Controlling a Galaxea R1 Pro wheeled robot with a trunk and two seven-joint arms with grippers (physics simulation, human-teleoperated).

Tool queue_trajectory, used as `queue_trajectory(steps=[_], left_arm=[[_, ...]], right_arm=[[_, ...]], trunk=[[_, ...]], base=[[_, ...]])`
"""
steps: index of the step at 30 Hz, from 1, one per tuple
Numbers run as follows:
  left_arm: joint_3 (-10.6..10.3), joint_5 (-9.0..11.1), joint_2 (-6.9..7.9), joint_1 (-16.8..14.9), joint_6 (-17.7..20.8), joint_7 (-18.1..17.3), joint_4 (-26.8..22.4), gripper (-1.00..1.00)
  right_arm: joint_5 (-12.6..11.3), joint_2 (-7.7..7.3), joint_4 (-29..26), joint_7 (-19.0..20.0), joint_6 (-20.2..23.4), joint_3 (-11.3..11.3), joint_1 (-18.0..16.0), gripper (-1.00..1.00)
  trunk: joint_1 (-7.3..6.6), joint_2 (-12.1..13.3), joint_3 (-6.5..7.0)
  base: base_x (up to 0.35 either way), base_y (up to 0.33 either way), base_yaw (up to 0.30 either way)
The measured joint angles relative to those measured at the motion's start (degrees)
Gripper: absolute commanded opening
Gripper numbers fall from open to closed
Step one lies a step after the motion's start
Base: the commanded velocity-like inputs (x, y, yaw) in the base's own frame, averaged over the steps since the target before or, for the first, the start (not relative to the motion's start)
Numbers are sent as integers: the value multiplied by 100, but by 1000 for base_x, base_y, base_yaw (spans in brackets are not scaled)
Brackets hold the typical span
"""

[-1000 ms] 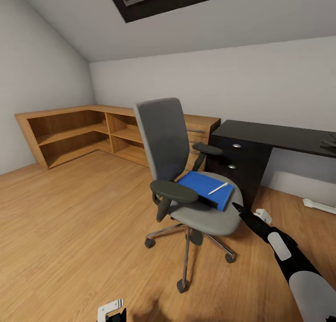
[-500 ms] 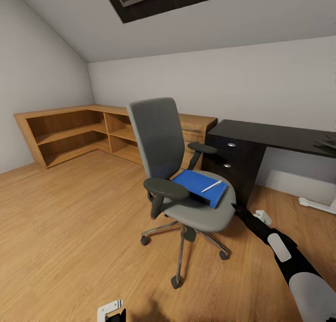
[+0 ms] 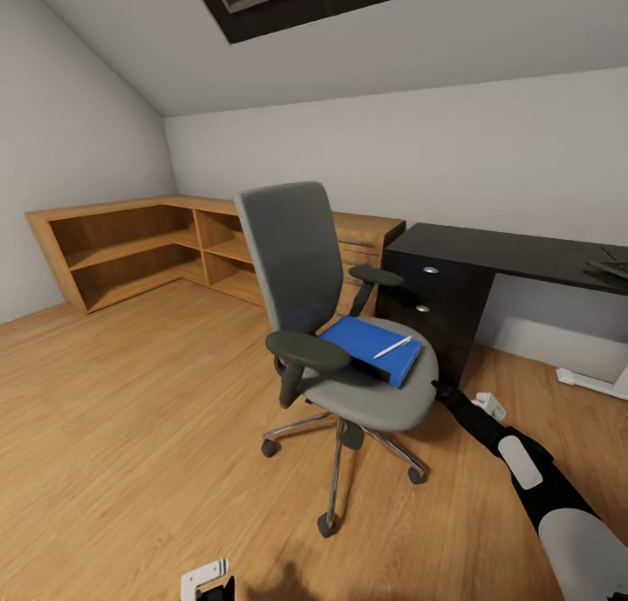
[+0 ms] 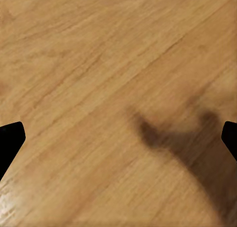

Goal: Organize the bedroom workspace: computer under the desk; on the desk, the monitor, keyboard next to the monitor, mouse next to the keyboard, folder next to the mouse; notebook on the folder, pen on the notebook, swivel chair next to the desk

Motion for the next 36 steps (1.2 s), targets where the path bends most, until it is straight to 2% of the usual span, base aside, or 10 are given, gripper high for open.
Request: queue_trajectory(steps=[6, 17, 26, 36], left_arm=[[-2, 0, 0, 0, 0, -3, 0, 100], [-1, 0, 5, 0, 0, 5, 0, 100], [-1, 0, 9, 1, 0, 14, -1, 100], [3, 1, 9, 0, 0, 16, 102, 100]], right_arm=[[-1, 26, 2, 0, 1, 0, 0, 100], [-11, 159, 27, 8, 8, 11, 0, 100], [-20, 334, 29, 9, 10, 12, -1, 100], [-16, 363, 28, 9, 1, 10, 0, 100]], trunk=[[0, 0, 0], [0, 0, 0], [0, 0, 0], [0, 0, 0]], base=[[-8, 0, 0], [-85, 0, 0], [-7, 0, 45], [0, 0, 106]])
